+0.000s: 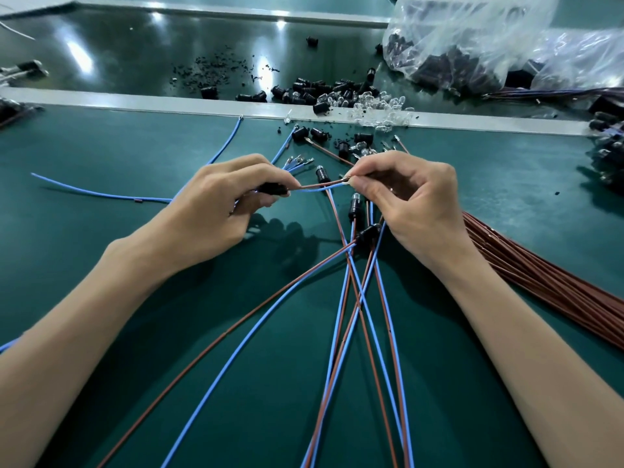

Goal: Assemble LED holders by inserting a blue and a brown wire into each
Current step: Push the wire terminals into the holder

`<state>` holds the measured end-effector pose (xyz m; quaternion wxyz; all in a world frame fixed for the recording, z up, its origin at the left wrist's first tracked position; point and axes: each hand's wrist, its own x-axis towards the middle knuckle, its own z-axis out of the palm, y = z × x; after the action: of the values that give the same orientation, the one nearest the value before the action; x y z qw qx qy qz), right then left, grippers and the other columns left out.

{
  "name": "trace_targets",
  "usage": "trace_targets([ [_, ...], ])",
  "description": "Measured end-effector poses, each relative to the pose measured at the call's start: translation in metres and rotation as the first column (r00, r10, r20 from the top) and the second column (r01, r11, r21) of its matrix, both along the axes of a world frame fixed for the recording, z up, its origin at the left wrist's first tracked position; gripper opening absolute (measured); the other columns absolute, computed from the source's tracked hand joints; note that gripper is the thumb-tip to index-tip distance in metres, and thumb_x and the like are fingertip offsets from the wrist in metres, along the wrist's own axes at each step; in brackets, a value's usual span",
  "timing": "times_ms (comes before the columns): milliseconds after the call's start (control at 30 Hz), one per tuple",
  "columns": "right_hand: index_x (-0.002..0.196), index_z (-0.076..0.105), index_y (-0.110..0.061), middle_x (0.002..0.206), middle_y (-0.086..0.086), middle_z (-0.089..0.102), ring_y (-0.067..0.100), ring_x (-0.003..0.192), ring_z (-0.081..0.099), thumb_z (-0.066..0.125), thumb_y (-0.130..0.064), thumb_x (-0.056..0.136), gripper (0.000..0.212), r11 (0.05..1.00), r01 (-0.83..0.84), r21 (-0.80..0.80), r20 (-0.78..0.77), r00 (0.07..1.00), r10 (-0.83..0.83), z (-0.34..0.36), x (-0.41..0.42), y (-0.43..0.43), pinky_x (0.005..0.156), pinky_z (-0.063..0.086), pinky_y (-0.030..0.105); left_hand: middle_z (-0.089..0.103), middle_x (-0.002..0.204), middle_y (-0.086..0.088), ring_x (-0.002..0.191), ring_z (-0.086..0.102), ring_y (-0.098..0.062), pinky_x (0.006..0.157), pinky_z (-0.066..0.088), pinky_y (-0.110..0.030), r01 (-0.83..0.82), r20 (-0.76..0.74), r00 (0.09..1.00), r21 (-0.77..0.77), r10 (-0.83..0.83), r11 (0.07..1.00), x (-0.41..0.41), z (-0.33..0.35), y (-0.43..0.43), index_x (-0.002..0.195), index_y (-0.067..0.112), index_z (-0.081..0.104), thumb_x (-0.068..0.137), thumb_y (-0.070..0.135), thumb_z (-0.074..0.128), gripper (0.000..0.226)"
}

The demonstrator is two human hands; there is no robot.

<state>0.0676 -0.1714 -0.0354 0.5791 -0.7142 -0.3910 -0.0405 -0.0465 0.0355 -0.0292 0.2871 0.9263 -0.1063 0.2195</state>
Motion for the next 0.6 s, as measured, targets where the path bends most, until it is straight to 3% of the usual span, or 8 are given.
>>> trace_targets([
  [100,0.086,0.070,-0.019,0.083,-0.005,0.071,0.006,0.078,0.066,0.072,-0.008,0.082,0.012,0.999,-0.004,0.033,-0.023,1.000,0.005,0.001,-0.001,0.000,0.077,0.053,0.022,0.064,0.096,-0.003,0.087,0.061,-0.007,0.085,0.047,-0.017,0.001,0.009,1.000,0.001,-0.001,1.000,0.001,-0.001,-0.003,0.117,0.010,0.064,0.083,-0.018,0.056,0.044],
  [200,0.086,0.070,-0.021,0.083,-0.006,0.071,0.007,0.079,0.067,0.072,-0.007,0.082,0.015,0.999,-0.016,0.034,-0.020,1.000,0.017,0.002,-0.002,0.000,0.077,0.052,0.021,0.064,0.094,-0.003,0.083,0.060,0.000,0.081,0.046,-0.014,0.007,0.014,1.000,-0.008,-0.007,1.000,0.002,-0.001,-0.007,0.110,0.008,0.067,0.083,-0.019,0.057,0.039],
  [333,0.086,0.069,-0.023,0.083,-0.008,0.070,0.005,0.079,0.066,0.072,-0.007,0.081,0.017,0.999,-0.027,0.034,-0.022,0.999,0.027,0.000,-0.003,0.001,0.077,0.051,0.020,0.066,0.095,-0.006,0.084,0.064,-0.008,0.086,0.047,-0.012,-0.018,0.041,0.999,-0.052,0.020,0.998,0.001,-0.002,-0.011,0.118,0.006,0.062,0.082,-0.019,0.058,0.043],
  [600,0.086,0.069,-0.019,0.083,-0.005,0.070,0.008,0.080,0.066,0.072,-0.005,0.081,0.015,0.997,-0.039,0.073,-0.024,0.999,0.040,0.000,-0.007,0.004,0.079,0.051,0.022,0.066,0.089,0.010,0.071,0.065,-0.008,0.078,0.049,-0.011,-0.045,0.023,0.998,-0.171,0.050,0.984,-0.001,0.001,-0.015,0.119,0.005,0.057,0.092,0.002,0.053,0.027],
])
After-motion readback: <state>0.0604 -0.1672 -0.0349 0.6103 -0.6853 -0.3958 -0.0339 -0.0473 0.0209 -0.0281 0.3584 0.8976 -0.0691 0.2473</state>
